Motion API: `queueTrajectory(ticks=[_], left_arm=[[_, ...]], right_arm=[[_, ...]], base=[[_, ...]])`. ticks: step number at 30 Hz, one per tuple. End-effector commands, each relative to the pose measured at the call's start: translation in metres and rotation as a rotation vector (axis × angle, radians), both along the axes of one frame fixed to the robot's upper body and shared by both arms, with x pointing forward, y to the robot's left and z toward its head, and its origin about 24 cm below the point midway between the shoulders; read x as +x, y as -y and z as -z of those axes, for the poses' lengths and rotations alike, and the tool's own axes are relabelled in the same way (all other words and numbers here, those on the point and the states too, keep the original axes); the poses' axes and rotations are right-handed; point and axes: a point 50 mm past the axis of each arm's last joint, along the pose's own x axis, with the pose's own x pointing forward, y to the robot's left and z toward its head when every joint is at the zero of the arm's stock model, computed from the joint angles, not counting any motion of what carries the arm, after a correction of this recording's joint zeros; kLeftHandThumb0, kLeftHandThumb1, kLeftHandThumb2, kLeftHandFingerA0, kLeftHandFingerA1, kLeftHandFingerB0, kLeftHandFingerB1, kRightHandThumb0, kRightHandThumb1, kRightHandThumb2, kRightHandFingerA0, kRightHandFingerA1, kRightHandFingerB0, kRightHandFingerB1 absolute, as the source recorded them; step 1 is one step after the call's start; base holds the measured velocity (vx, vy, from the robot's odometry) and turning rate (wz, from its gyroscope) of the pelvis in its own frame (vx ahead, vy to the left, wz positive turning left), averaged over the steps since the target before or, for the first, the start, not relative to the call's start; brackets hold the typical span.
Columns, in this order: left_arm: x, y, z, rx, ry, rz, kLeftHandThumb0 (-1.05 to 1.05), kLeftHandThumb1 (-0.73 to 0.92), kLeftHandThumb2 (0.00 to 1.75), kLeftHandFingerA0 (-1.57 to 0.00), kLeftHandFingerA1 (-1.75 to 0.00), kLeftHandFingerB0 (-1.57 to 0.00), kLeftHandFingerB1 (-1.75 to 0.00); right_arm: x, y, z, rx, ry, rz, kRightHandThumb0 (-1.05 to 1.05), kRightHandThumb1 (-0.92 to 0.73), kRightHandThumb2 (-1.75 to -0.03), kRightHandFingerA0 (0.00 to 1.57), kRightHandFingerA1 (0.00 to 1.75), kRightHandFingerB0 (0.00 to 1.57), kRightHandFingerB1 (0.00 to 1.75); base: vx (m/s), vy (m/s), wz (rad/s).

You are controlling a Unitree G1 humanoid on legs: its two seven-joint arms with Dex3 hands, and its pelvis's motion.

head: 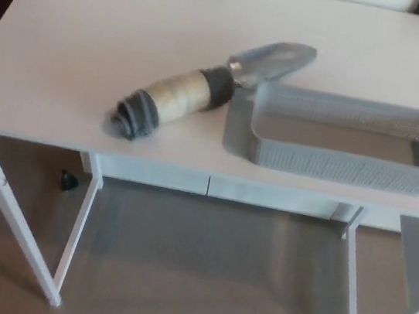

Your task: The robot walks towards a desk on which a shovel is kept on the left hand side and a container is kept on the right hand side. The robot picks up the shovel using its left hand and places it in the container.

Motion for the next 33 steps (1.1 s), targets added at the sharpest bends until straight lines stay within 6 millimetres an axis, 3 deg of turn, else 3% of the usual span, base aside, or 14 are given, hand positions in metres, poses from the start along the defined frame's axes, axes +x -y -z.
queueTrajectory(ticks=[1,4,5,23,33], left_arm=[[0.003,-0.007,-0.006,0.040,0.041,0.009,-0.35,0.61,0.58,-0.35,-0.38,-0.25,-0.30],[0.003,-0.007,-0.006,0.044,0.037,0.013,-0.42,0.54,0.69,-0.29,-0.42,-0.23,-0.37],[0.003,-0.007,-0.006,0.047,0.037,0.012,-0.35,0.61,0.58,-0.35,-0.37,-0.25,-0.30],[0.004,-0.007,-0.008,0.038,0.050,0.009,-0.34,0.60,0.58,-0.36,-0.39,-0.26,-0.31],[0.003,-0.004,-0.006,0.012,0.044,-0.016,-0.30,0.54,0.58,-0.36,-0.40,-0.29,-0.32]], right_arm=[[0.001,0.000,-0.001,-0.006,0.007,-0.006,-0.46,-0.63,-0.60,0.33,0.41,0.22,0.34],[0.001,0.000,-0.001,-0.013,0.009,-0.014,-0.45,-0.63,-0.60,0.33,0.40,0.21,0.33],[0.001,-0.001,-0.001,-0.006,0.011,-0.008,-0.44,-0.63,-0.60,0.33,0.41,0.22,0.34],[0.010,-0.001,-0.001,-0.018,0.018,-0.032,-0.46,-0.64,-0.60,0.34,0.40,0.21,0.33],[0.012,-0.002,-0.002,-0.004,0.014,-0.043,-0.44,-0.65,-0.60,0.31,0.39,0.20,0.33]], base=[[0.32,0.227,-0.15],[0.17,0.158,0.06],[0.11,0.084,-0.04],[0.17,-0.054,0.06],[0.12,0.106,-0.15]])
